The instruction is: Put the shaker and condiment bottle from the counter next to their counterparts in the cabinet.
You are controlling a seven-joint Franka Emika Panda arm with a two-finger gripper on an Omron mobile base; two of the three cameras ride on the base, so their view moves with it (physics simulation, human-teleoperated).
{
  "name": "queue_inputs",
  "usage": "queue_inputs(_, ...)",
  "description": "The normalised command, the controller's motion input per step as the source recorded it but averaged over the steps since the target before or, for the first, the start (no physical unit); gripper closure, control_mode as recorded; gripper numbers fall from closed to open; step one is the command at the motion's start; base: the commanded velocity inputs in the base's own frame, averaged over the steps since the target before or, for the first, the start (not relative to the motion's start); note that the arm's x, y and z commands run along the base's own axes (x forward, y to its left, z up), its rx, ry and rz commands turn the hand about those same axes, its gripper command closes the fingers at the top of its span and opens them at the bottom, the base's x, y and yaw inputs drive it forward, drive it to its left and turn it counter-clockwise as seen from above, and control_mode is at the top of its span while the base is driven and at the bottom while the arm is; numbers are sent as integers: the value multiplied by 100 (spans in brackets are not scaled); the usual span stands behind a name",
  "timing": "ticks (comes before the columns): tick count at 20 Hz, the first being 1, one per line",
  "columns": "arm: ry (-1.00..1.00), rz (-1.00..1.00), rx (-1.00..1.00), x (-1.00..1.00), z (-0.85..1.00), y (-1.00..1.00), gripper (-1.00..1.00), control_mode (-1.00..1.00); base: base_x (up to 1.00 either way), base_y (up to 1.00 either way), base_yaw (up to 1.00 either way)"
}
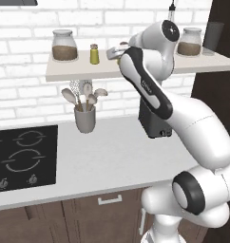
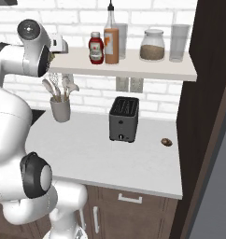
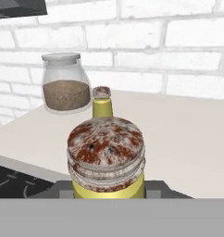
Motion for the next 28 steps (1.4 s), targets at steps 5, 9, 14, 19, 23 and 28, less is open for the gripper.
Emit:
queue_inputs(5, 0, 0, 0, 21, -32, 10, 100, -100, 0, 0, 0)
queue_inputs(9, 0, 0, 0, 19, -22, 3, 100, -100, 0, 0, 0)
queue_inputs(14, 0, 0, 0, 17, -12, 0, 100, -100, 0, 0, 0)
queue_inputs(19, 0, 0, 0, 23, -1, 0, 100, -100, 0, 0, 0)
queue_inputs(23, 0, 0, 0, 30, 0, 4, 100, -100, 0, 0, 0)
queue_inputs(28, 0, 1, 0, 32, 0, 9, 100, -100, 0, 0, 0)
